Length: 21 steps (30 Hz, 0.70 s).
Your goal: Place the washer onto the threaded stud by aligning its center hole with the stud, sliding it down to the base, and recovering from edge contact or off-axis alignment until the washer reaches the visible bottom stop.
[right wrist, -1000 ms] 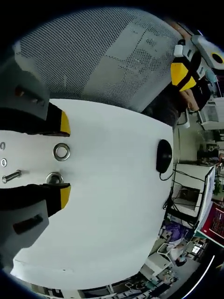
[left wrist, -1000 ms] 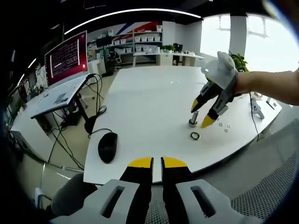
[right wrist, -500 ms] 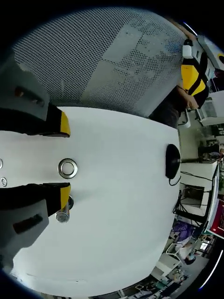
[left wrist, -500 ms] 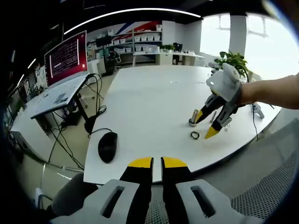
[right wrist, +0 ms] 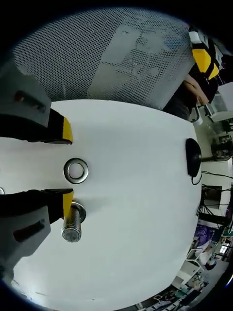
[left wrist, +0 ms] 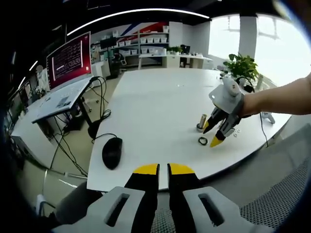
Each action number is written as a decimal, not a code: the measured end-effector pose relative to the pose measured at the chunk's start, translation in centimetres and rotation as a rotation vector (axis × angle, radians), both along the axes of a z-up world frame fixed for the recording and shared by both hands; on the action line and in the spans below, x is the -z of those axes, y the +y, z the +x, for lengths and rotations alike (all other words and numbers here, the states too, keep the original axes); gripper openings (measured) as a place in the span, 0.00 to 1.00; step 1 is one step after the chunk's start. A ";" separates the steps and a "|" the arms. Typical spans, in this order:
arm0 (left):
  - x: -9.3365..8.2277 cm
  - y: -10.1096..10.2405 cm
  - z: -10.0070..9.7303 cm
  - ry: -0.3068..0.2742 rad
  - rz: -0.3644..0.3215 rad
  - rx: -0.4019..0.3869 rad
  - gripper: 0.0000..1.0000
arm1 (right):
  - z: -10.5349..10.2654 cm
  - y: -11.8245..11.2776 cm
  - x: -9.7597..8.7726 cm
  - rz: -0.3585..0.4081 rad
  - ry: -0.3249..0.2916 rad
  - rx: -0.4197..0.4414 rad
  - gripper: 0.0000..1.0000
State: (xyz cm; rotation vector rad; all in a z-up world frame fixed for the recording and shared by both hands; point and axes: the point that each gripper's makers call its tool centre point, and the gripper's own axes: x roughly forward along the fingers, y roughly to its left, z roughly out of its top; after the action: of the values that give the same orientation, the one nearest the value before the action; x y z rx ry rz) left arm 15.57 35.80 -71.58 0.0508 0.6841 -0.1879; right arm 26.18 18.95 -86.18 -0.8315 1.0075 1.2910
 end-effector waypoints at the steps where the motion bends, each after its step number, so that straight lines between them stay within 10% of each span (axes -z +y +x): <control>1: 0.0 0.0 0.0 0.000 0.000 0.000 0.04 | 0.0 0.0 0.1 -0.004 0.000 -0.002 0.38; 21: 0.0 0.0 0.1 -0.001 0.000 0.001 0.04 | 0.6 0.2 0.9 -0.093 -0.042 -0.078 0.36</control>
State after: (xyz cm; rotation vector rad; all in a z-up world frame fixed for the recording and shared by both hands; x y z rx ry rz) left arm 15.65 35.82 -71.56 0.0511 0.6827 -0.1889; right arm 26.74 19.11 -87.05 -0.9730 1.0162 1.2949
